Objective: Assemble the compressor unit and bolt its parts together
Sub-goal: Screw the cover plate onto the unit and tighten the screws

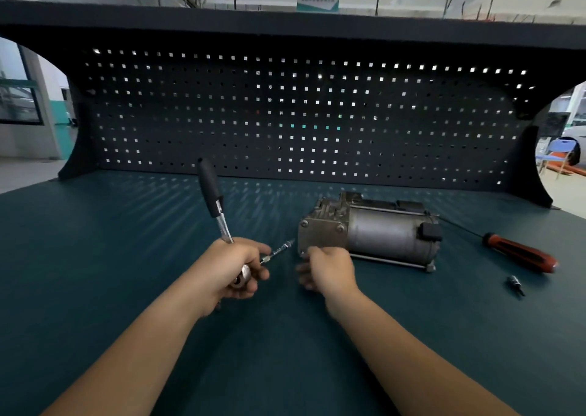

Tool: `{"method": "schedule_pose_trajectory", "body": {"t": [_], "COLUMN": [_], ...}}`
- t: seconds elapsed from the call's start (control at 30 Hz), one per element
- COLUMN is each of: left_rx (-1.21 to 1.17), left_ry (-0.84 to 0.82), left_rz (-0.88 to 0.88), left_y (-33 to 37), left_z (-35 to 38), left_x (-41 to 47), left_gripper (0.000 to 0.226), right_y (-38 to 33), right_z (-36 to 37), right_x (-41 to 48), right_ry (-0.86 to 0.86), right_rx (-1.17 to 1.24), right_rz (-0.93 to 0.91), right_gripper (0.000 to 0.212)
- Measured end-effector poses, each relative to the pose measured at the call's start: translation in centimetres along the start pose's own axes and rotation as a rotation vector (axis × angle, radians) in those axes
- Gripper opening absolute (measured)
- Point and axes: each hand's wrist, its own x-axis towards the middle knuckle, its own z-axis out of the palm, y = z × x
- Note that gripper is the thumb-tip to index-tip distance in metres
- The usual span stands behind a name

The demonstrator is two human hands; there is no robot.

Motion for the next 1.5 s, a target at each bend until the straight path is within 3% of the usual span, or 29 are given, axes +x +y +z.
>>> {"method": "schedule_pose_trajectory", "body": {"t": [0.07,0.2,1.0,1.5], "left_rx": [0.05,0.134,0.16,0.165], "left_ry": [-0.04,-0.092,-0.083,-0.057], "left_rz": [-0.011,-0.026,-0.012,-0.01], "left_y": [0.1,0.1,-1.0,-1.1], "left_z": [0.4,0.3,0.9,1.2], "left_x": [-0.3,-0.8,-0.1,-0.2], "left_gripper": [0.03,0.028,0.031,0.032], "right_y": [-0.7,-0.6,-0.5,-0.2], "right_z": [1.7,2.8,2.8,2.8], "right_x": [-1.3,-2.6,-2.4,-2.3], "right_ry": [-0.148,-0.267,-0.248,-0.241], "right_rx": [0.512,0.772,0.571,0.637], "right_rz": [0.266,0.35,0.366,0.37], "right_gripper": [0.022,0.026,0.032,0.03]}}
